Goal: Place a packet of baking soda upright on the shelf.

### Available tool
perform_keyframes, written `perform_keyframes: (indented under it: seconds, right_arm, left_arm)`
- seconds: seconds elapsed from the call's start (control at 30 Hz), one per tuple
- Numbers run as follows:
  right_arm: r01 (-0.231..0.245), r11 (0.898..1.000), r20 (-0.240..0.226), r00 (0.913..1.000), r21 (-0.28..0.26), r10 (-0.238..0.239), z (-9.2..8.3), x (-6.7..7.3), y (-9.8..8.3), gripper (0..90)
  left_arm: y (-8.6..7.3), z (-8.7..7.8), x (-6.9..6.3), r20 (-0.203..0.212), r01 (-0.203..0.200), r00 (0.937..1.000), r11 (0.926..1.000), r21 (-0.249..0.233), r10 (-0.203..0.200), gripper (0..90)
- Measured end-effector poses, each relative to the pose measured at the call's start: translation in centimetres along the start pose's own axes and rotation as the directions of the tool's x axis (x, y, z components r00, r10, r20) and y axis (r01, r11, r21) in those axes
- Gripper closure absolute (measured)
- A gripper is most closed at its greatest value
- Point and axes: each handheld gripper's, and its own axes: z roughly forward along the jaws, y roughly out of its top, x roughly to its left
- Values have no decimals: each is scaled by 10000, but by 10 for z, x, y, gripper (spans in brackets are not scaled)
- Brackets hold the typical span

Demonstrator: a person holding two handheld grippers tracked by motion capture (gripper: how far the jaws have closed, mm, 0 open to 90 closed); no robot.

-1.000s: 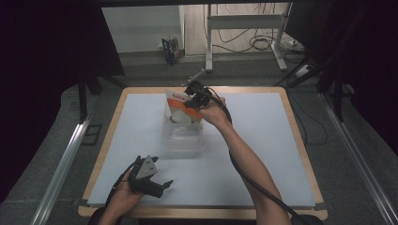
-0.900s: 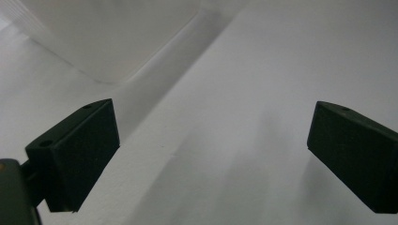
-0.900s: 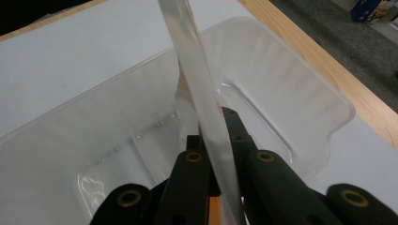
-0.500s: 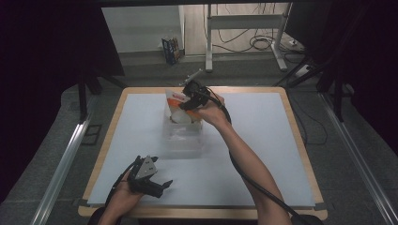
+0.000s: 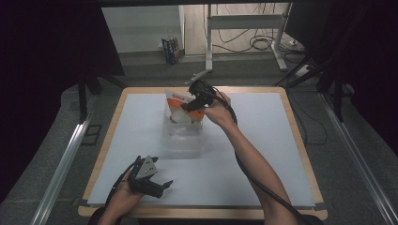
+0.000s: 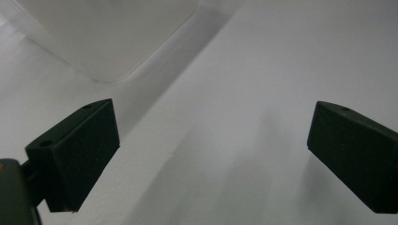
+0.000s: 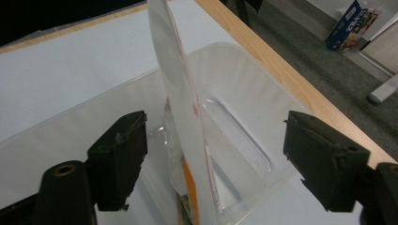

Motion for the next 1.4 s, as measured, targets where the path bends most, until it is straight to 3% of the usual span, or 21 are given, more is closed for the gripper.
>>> perform_keyframes:
  seconds: [0.2, 0.83, 1.03, 1.4]
  right_arm:
    - [-29, 9996, -215, 9998, -289, 23, -9, 0, 0, 164]
    - [-193, 9990, -556, 9983, -395, 171, -23, 1, -12, 133]
    - [-281, 9982, -526, 9983, -538, 253, -31, 0, -15, 100]
    - [-18, 9990, -385, 9993, -457, 0, -40, 1, -26, 38]
  left_arm:
    - [0, 0, 0, -3, -10, 10000, 10000, -5, 10, 26]
    - [0, 0, 1, 117, 99, 9999, 10000, 5, -99, 26]
    - [0, 0, 1, 113, 85, 9999, 10000, 6, -85, 26]
    - [0, 0, 1, 97, 111, 9999, 9999, -13, -111, 26]
